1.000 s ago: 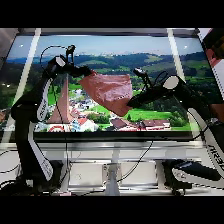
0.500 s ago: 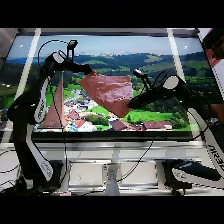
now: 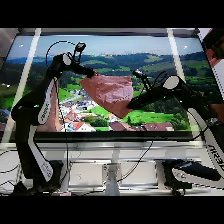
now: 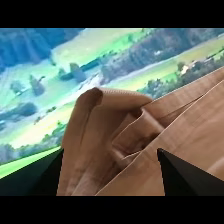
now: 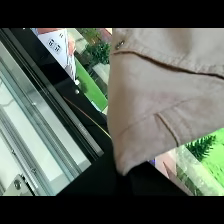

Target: Fold the clothes and pants, and hang the long-sleeved shirts on hangers.

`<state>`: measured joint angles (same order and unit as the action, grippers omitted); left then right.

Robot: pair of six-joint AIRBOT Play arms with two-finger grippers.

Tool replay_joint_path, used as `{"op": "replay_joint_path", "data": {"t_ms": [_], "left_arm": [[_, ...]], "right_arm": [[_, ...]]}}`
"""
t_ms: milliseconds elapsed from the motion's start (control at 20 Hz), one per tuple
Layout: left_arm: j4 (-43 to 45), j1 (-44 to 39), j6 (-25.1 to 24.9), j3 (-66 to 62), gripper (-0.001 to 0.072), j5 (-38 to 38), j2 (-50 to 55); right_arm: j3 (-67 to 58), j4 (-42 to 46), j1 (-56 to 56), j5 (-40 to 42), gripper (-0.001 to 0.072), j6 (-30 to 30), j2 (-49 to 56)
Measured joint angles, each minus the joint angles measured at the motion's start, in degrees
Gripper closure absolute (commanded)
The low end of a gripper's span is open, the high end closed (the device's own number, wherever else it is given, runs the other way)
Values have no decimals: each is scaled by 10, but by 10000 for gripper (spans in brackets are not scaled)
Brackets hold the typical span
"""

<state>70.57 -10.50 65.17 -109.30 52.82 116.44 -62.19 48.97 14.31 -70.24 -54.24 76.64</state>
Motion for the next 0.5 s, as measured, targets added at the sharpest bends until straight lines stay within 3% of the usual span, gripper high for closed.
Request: {"op": "replay_joint_path", "data": {"t_ms": [250, 500], "left_arm": [[33, -17, 21, 0, 6, 38, -30], [-4, -49, 34, 0, 6, 67, -38]], "right_arm": [[45, 17, 0, -3, 692, 13, -40], [178, 14, 0, 13, 692, 28, -165]]}}
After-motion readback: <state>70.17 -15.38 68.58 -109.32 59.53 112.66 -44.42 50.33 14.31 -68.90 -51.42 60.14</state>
